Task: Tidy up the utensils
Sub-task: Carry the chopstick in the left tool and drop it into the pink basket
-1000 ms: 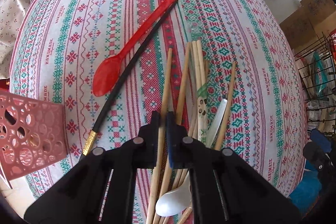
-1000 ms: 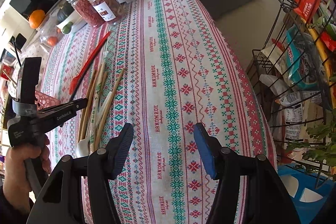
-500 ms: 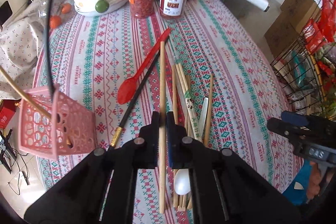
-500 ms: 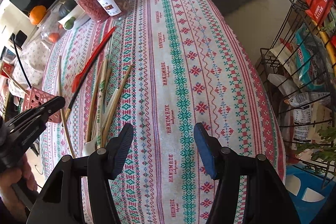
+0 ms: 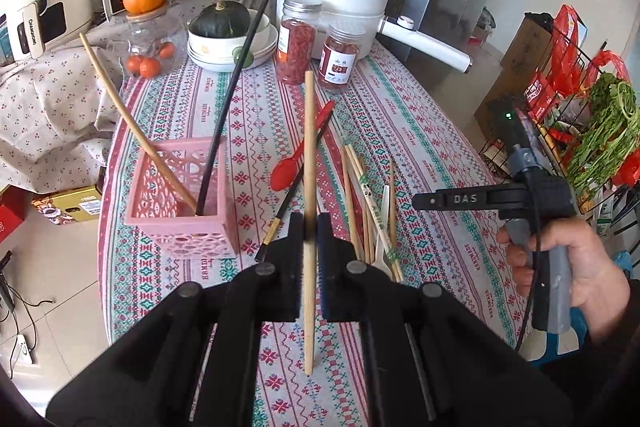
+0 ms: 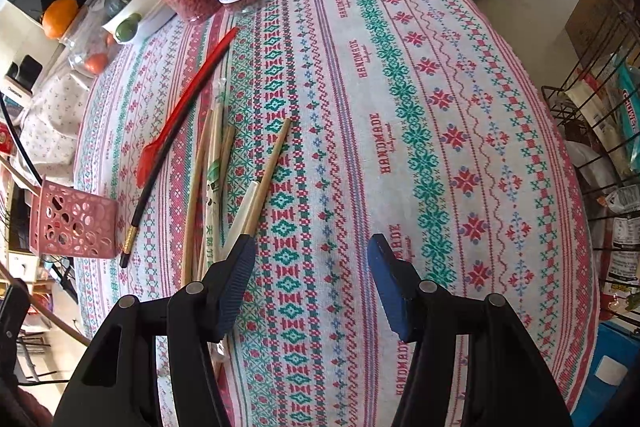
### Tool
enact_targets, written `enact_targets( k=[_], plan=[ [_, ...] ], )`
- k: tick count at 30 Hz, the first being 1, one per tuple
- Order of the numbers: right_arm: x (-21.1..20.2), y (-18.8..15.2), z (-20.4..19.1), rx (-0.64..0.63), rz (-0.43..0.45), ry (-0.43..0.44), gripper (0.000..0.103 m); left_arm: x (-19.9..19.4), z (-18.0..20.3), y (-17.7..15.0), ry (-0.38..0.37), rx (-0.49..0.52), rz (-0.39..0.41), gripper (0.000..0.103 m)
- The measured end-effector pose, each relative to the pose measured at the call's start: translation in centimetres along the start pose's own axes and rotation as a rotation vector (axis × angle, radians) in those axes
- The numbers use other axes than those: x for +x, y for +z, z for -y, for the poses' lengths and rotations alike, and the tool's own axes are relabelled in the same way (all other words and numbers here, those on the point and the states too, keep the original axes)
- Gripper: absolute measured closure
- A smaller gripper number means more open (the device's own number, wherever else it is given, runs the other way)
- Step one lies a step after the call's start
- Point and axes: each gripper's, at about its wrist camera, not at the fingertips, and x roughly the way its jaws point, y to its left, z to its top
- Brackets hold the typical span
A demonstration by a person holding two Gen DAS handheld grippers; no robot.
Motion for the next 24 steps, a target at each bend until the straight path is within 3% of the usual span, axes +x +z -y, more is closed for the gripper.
enact_targets(
  k=[4, 10, 20, 24],
  plan=[
    [1.4, 0.3, -1.6, -0.019, -0.022, -0.021, 0.059, -1.0, -1.1, -0.3, -0.016, -0.016, 0.004, 0.096],
    [2.2, 0.7, -3.8, -0.044, -0.011, -0.069, 0.064, -1.7, -2.1, -0.5, -0.017, -0.032, 0.009, 0.096],
    [3.5, 0.2, -6.9, -0.13, -0.044, -0.252, 0.086, -2.2, -3.2, -1.0, -0.01, -0.048, 0.008, 0.096],
    [3.6, 0.0, -7.4, -0.154, -0.026, -0.211, 0.096, -2.3, -3.4, -1.0, -0.01, -0.065, 0.015, 0.096]
  ],
)
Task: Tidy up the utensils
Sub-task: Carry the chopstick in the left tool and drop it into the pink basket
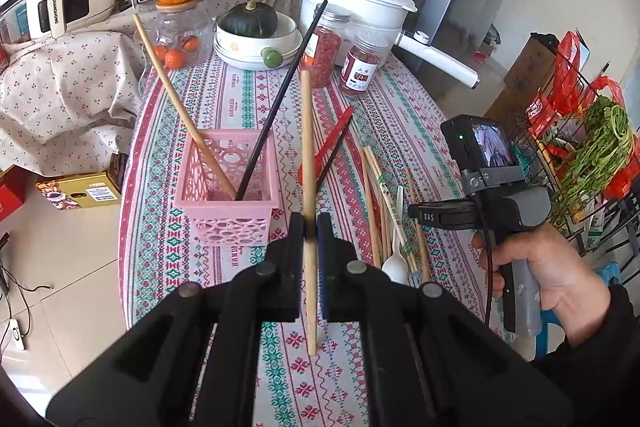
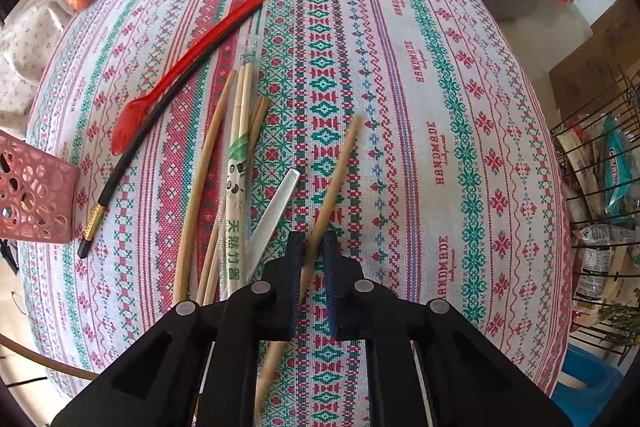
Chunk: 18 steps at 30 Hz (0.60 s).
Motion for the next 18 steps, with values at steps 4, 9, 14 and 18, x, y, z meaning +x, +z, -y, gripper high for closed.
enact_targets(
  k=[4, 9, 14, 18],
  plan=[
    [-1.3, -0.2, 2.8, 0.072, 0.063, 0.147, 0.097, -0.9, -0.1, 0.0, -0.007, -0.003, 0.025, 0.096],
    [-6.6, -1.3, 5.8, 0.096, 0.237, 0.235, 0.097, -2.7, -0.4, 0.4, -0.012, -0.008, 0.09, 0.096],
    [-12.5, -3.3, 7.6, 0.088, 0.43, 0.314, 0.097, -4.9, -0.8, 1.1, -0.02, -0.036, 0.183, 0.096],
    [-16.6, -4.8, 7.9, 0.086, 0.566, 0.377, 0.097, -7.2, -1.1, 2.0, -0.022, -0.061, 0.289, 0.096]
  ],
)
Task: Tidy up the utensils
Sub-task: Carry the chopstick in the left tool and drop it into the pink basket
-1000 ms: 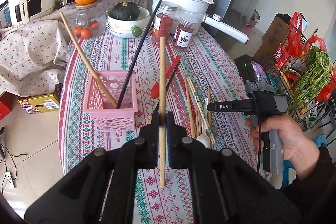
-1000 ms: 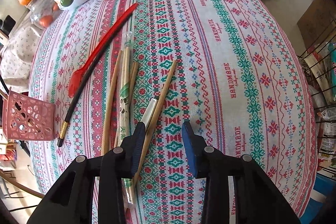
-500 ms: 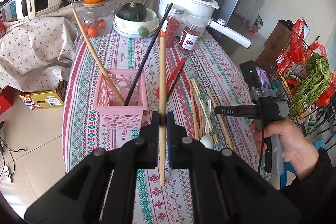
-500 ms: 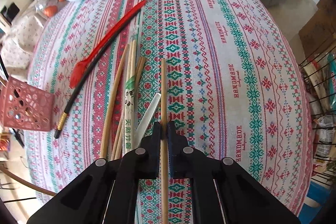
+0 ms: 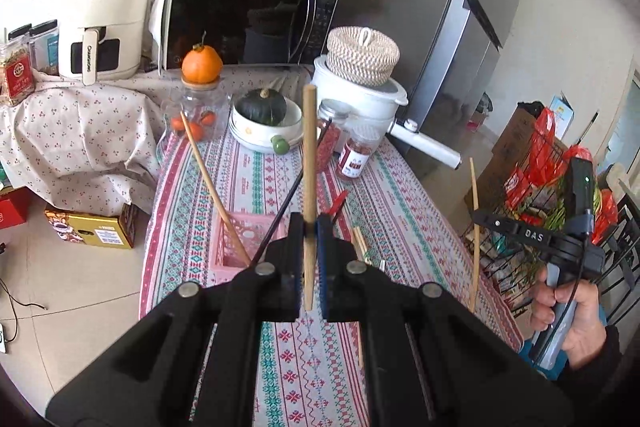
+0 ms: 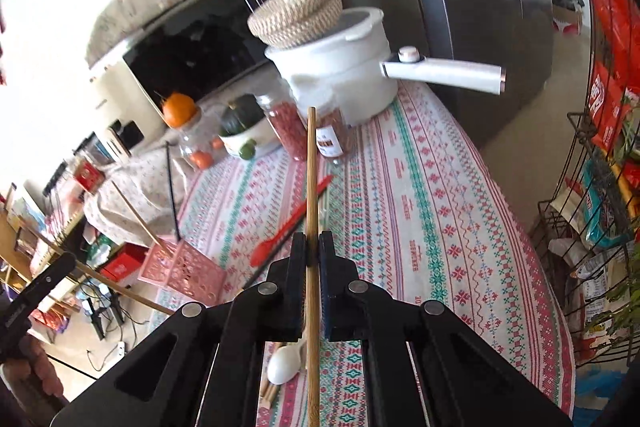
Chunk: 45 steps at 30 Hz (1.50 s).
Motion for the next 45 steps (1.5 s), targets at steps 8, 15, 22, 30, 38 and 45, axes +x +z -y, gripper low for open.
enact_targets(
  k=[8, 15, 22, 30, 38, 45],
  plan=[
    [-4.1, 0.5, -2.9, -0.046, 0.173, 0.084, 0.097, -2.1, -1.2, 2.1, 0.081, -0.031, 0.181, 0.096],
    [-3.3, 0.2, -4.6, -0.09, 0.164, 0.09, 0.097, 0.9, -2.7, 1.6, 0.192, -0.024, 0.136, 0.096],
    [-2.8, -0.3, -5.3, -0.095, 0.164, 0.113, 0.097, 5.6, -5.0, 0.1, 0.194, -0.097, 0.001, 0.096],
    [-2.3, -0.8, -7.0, -0.118, 0.185, 0.145, 0.097, 6.9, -5.5, -0.2, 0.177, -0.094, -0.026, 0.068],
    [-0.9, -0.4, -10.3, -0.094, 0.232, 0.165, 0.097, 4.0, -7.1, -0.9, 0.222, -0.128, -0.099, 0.018],
    [2.3, -0.2, -15.0, -0.056, 0.308, 0.148, 0.097, 2.9, -10.6, -4.0, 0.281, -0.179, -0.251, 0.001]
  ],
)
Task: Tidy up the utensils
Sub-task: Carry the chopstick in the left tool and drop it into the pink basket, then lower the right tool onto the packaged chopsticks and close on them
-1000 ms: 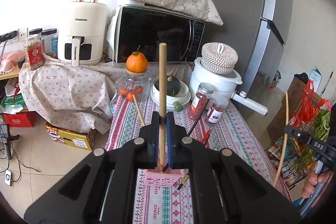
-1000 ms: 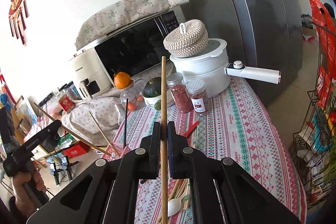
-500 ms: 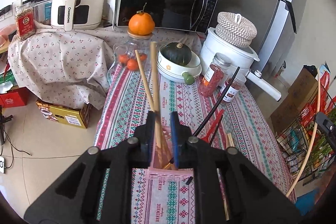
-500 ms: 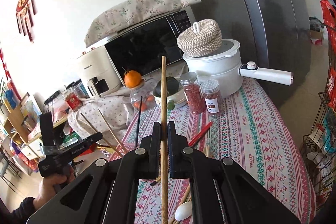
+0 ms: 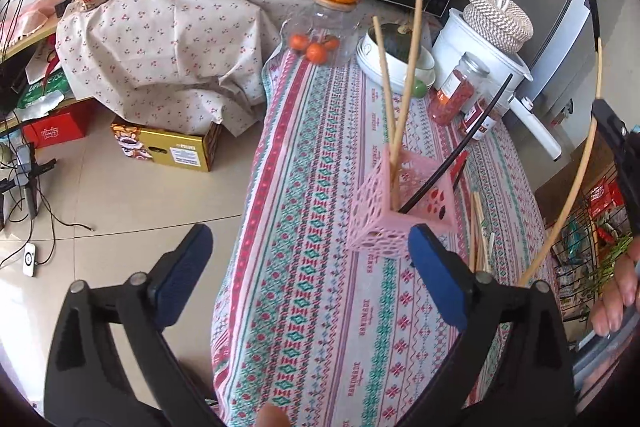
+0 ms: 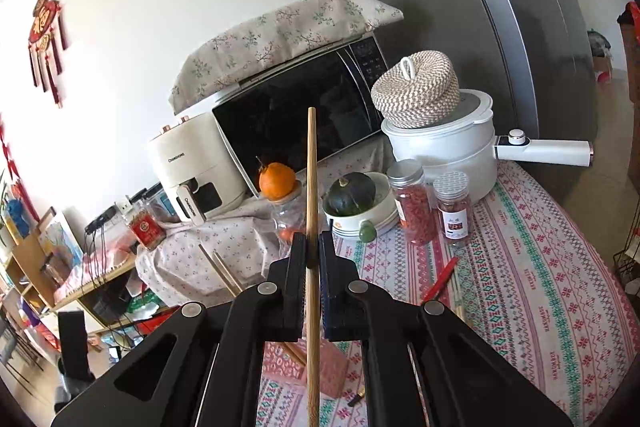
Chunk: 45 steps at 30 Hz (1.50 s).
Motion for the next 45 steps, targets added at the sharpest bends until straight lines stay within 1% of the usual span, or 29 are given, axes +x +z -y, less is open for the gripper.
enact_targets(
  k=[4, 6, 12, 14, 19, 22, 23, 25, 27, 28, 29, 30, 31, 32, 34, 36, 38, 40, 42, 45],
  plan=[
    [2.0, -0.8, -2.8, -0.012, 0.071, -0.04, 0.097, -0.1, -1.1, -0.7, 0.049, 0.044, -0.022, 0.001],
    [2.9, -1.3, -4.0, -0.023, 0.105, -0.061, 0.097, -0.2, -1.8, -0.9, 0.068, 0.049, -0.027, 0.001],
    [5.2, -2.7, -6.4, -0.037, 0.196, -0.148, 0.097, -1.0, -3.1, -1.2, 0.085, 0.062, -0.012, 0.0],
    [5.9, -3.1, -6.9, -0.039, 0.22, -0.182, 0.097, -1.3, -3.4, -1.2, 0.078, 0.058, -0.005, 0.0],
    [7.7, -4.8, -7.2, -0.042, 0.255, -0.278, 0.097, -1.3, -3.9, -0.9, 0.082, 0.045, -0.002, 0.0],
    [9.1, -5.9, -7.1, -0.045, 0.225, -0.309, 0.097, -1.5, -3.6, -0.8, 0.11, 0.067, 0.027, 0.0],
    [9.4, -6.2, -7.1, -0.049, 0.208, -0.308, 0.097, -1.6, -3.5, -0.8, 0.116, 0.075, 0.037, 0.0],
    [9.6, -6.5, -7.1, -0.044, 0.163, -0.276, 0.096, -1.5, -3.2, -0.8, 0.121, 0.089, 0.047, 0.0],
    [9.0, -6.6, -7.4, -0.049, 0.129, -0.247, 0.092, -1.2, -3.0, -0.8, 0.118, 0.098, 0.044, 0.0],
    [8.6, -6.4, -7.5, -0.056, 0.118, -0.232, 0.083, -1.1, -2.8, -0.8, 0.114, 0.099, 0.04, 0.0],
    [8.1, -6.2, -7.6, -0.065, 0.107, -0.215, 0.068, -1.0, -2.6, -0.8, 0.111, 0.099, 0.037, 0.0],
    [7.6, -5.9, -7.6, -0.073, 0.1, -0.194, 0.062, -0.9, -2.4, -0.8, 0.108, 0.099, 0.037, 0.0],
    [6.9, -5.6, -7.5, -0.079, 0.094, -0.175, 0.054, -0.8, -2.1, -0.8, 0.103, 0.103, 0.038, 0.0],
    [6.2, -5.2, -7.3, -0.084, 0.085, -0.16, 0.05, -0.7, -1.7, -0.9, 0.098, 0.109, 0.039, 0.0],
    [4.9, -4.2, -6.6, -0.09, 0.052, -0.138, 0.048, -0.7, -0.9, -1.0, 0.083, 0.125, 0.041, 0.0],
    [3.8, -3.4, -5.3, -0.075, 0.013, -0.128, 0.043, -0.5, -0.2, -1.2, 0.06, 0.134, 0.032, 0.0],
    [2.8, -2.6, -3.4, -0.047, -0.04, -0.137, 0.039, -0.1, 0.4, -1.4, 0.04, 0.134, 0.015, 0.0],
    [2.2, -2.0, -1.0, -0.005, -0.098, -0.144, 0.038, 0.1, 1.2, -1.6, 0.02, 0.133, 0.005, 0.0],
    [1.9, -1.8, 1.4, 0.03, -0.161, -0.167, 0.037, 0.3, 2.1, -1.8, 0.002, 0.137, 0.001, 0.0],
    [2.4, -2.0, 4.8, 0.038, -0.283, -0.229, 0.037, 0.8, 3.7, -2.0, -0.02, 0.145, -0.011, 0.0]
  ],
)
